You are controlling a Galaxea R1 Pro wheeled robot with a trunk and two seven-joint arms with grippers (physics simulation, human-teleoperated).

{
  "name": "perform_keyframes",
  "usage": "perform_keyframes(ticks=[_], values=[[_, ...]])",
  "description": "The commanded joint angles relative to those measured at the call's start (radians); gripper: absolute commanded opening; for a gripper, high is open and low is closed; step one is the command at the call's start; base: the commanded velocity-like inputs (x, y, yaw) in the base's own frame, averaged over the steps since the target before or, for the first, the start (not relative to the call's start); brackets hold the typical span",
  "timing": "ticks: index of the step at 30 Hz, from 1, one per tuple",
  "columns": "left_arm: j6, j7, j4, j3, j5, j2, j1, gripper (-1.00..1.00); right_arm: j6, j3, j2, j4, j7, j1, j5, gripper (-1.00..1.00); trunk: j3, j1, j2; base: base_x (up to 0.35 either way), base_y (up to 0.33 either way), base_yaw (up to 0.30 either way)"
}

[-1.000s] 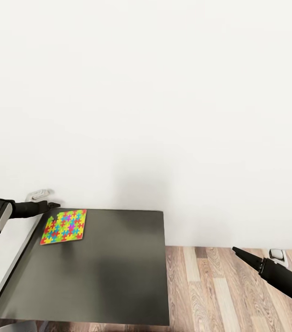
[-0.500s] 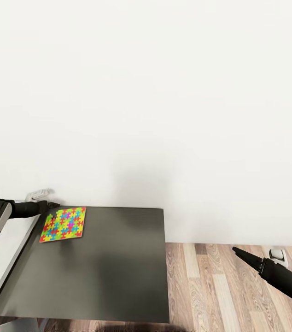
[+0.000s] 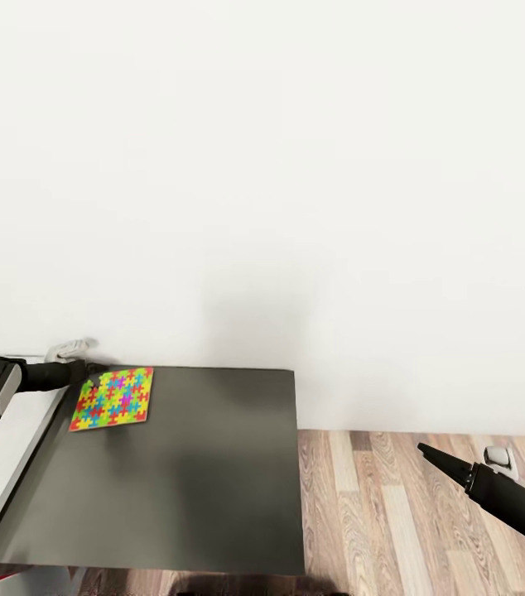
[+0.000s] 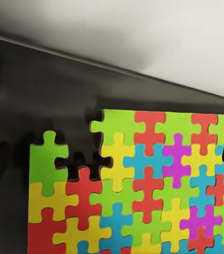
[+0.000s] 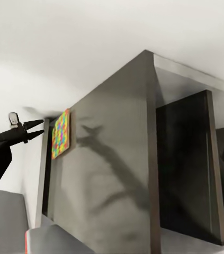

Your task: Put all the toys in the child's room - the three board games (two on the bed and one on the table), the two jigsaw puzzles on the table, and the tennis ball on the table - inside the toy box on the table in the child's room.

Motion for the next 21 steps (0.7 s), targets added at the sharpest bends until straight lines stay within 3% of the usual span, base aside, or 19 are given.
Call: perform_keyframes(ticks=[1,21], values=[[0.007,-0.006,-0.001,0.007,-0.006,-0.001,-0.001,1.00,0.004,-0.001,0.000,0.000,0.004,-0.001,0.001,1.00,-0.003,0.000,-0.002,0.000,0.000,0.000],[0.007,-0.010,-0.001,0.007,-0.006,0.004,-0.001,1.00,0.004,-0.001,0.000,0.000,0.004,-0.001,0.001,1.00,-0.036,0.000,-0.002,0.000,0.000,0.000]])
